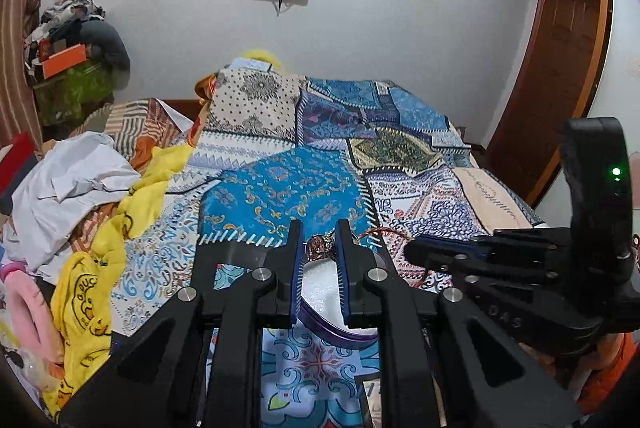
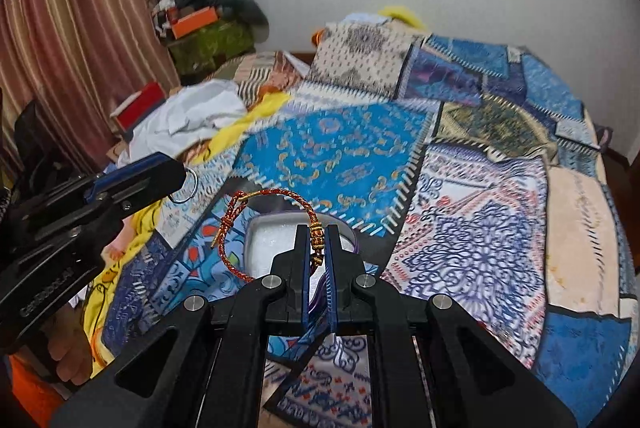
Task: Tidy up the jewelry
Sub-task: 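Carry the bracelet with the right gripper over the heart-shaped purple box, then lower the bracelet into the box and open the right gripper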
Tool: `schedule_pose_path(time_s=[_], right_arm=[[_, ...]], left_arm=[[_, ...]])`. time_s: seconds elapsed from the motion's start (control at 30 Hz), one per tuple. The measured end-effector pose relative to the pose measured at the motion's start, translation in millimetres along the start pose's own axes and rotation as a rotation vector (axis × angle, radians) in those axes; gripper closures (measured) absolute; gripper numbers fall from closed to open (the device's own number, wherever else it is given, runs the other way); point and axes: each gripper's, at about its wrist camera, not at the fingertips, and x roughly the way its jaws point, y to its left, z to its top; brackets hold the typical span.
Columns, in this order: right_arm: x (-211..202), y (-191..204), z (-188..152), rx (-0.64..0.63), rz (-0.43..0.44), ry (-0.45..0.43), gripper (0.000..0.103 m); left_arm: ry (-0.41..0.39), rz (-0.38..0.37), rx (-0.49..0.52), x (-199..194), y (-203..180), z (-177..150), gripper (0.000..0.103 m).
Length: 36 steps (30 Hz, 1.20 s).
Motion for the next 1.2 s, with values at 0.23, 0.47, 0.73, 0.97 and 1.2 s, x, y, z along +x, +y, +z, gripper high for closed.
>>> schedule_pose_path(time_s=[0.23, 0.47, 0.73, 0.97, 1.2], right_arm=[[29, -5, 0, -0.001, 0.04, 0.086, 0.097], [43, -1, -5, -0.025, 0.036, 0.129, 0.097], [50, -4, -5, -0.022, 0.016, 0.147, 0.097], [53, -8, -5, 0.005, 0.035, 0.184, 0.093], [33, -5, 0, 0.01, 0.035, 0.143, 0.09]], left_arm=[[0.096, -0.045, -0.036, 38, 11, -9, 0.089], [0.179, -0.072, -0.053, 67, 15, -20, 0.089], [0.215, -0.066, -0.039, 77, 12, -25, 0.089], [0.219, -0.052, -0.027, 73, 9, -24, 0.089], [0.182, -0.032, -0.008, 52, 4, -15, 0.089]])
